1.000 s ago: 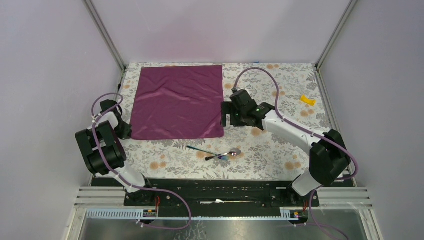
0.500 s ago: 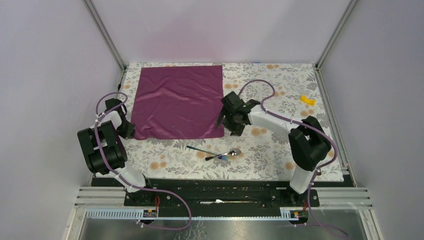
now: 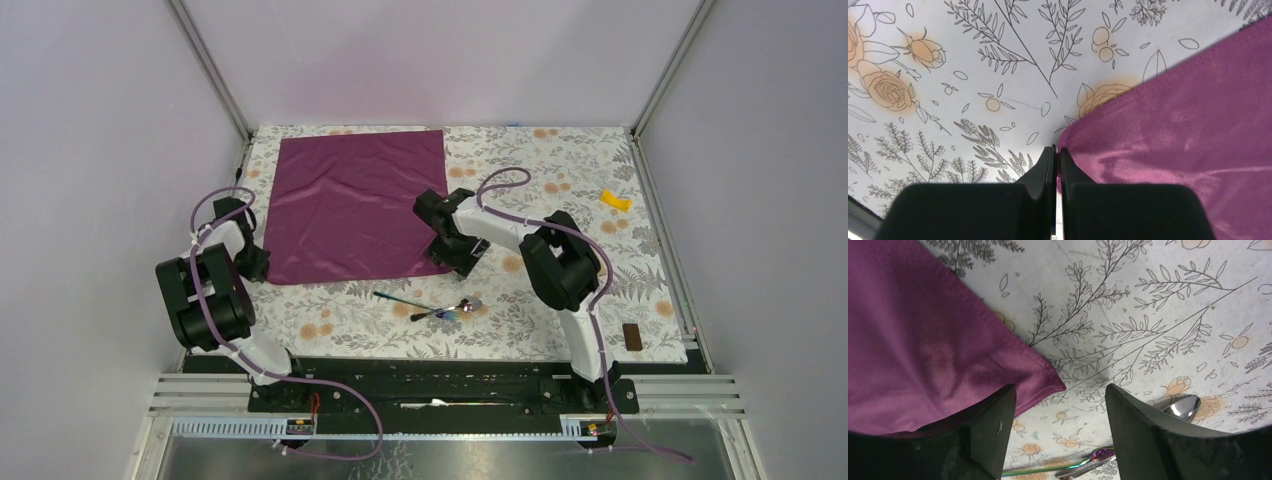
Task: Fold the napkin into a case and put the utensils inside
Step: Pick up the flattened napkin from the center of the board.
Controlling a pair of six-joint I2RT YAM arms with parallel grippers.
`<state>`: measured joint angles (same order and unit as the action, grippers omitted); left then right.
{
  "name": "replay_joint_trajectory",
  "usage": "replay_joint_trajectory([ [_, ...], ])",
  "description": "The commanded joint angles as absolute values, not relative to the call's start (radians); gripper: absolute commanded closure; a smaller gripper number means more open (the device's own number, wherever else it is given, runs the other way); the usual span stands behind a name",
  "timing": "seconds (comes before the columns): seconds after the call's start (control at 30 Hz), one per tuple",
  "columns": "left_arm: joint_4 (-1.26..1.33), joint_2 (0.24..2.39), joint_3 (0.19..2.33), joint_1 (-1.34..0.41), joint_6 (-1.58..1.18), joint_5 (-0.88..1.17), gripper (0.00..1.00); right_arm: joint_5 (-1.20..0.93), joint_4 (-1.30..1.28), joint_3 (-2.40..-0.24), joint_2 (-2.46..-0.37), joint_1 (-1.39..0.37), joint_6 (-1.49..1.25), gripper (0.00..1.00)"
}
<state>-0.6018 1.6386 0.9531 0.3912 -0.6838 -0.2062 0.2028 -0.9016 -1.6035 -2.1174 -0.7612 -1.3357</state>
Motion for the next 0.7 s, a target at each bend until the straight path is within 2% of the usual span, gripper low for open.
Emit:
replay_joint_trajectory([
  [0.0, -0.631, 1.572, 0.985, 0.376, -0.707, -0.273, 1.00, 0.285, -1.028, -1.695, -2.164, -0.772, -1.399, 0.29],
  [0.2, -0.636, 1.579, 0.987, 0.376, -0.710, -0.272, 1.00, 0.300, -1.055, -1.734, -2.206, -0.772, -1.414, 0.30],
  [0.37, -0.644, 1.573, 0.988, 0.376, -0.713, -0.291, 1.00, 0.289, -1.054, -1.784, -2.261, -0.772, -1.414, 0.36],
  [0.53, -0.647, 1.573, 0.987, 0.376, -0.715, -0.305, 1.00, 0.255, -1.019, -1.765, -2.285, -0.772, -1.433, 0.48],
  [0.67, -0.650, 1.575, 0.989, 0.376, -0.715, -0.313, 1.00, 0.241, -0.964, -1.694, -2.277, -0.772, -1.453, 0.62],
])
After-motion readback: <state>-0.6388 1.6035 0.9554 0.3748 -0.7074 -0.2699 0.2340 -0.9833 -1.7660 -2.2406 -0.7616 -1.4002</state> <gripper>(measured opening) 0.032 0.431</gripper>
